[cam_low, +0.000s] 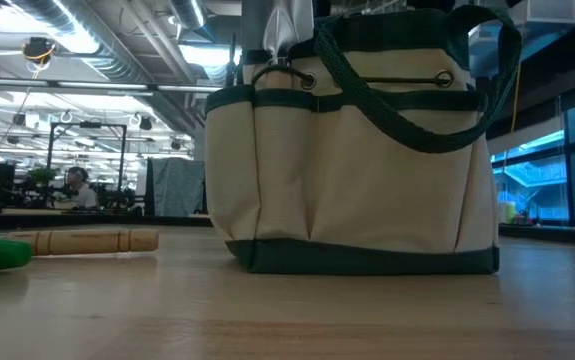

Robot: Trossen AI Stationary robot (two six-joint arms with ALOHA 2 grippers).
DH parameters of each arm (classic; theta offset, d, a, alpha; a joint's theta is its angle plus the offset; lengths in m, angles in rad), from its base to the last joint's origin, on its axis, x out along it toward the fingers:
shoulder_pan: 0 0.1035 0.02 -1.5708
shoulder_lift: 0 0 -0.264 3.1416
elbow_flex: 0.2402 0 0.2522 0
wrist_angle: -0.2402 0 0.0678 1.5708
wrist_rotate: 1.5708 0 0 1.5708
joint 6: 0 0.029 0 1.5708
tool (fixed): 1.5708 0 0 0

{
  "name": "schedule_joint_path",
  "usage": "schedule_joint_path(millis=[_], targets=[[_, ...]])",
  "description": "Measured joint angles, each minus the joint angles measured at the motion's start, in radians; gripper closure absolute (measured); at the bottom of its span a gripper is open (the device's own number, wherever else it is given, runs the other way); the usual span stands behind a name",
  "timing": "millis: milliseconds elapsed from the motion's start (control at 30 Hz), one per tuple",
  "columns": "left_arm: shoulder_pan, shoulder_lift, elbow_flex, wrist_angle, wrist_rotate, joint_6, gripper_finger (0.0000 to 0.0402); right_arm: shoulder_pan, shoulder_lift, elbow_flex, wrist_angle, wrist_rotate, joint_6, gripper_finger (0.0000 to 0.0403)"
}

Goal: Pick & Place Garden tools in Gardening bag
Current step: Put the green fruit pruner into the green gardening bag

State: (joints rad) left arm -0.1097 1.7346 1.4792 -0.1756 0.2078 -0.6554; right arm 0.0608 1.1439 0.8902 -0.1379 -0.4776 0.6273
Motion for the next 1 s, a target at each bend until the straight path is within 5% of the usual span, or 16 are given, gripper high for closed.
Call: schedule_joint_path(millis=[300,500,700,867,1000], targets=[[-0.025,-0.020,0.000,-0.051,-0.182,-0.011,0.0344,0.000,-0.068,0.000,-0.143,0.176,0.066,0.0231],[-0.107,-0.025,0.000,-0.064,-0.509,-0.079,0.0344,0.014,-0.121,-0.001,-0.252,0.343,0.131,0.0231],[-0.201,-0.025,0.017,-0.099,-0.848,-0.179,0.0344,0.043,-0.132,-0.001,-0.266,0.381,0.187,0.0231],[-0.260,-0.001,0.091,-0.149,-1.059,-0.223,0.0344,0.105,-0.132,-0.001,-0.262,0.435,0.246,0.0231],[-0.281,0.077,0.206,-0.200,-1.125,-0.232,0.0344,0.160,-0.132,-0.001,-0.243,0.481,0.260,0.0231]])
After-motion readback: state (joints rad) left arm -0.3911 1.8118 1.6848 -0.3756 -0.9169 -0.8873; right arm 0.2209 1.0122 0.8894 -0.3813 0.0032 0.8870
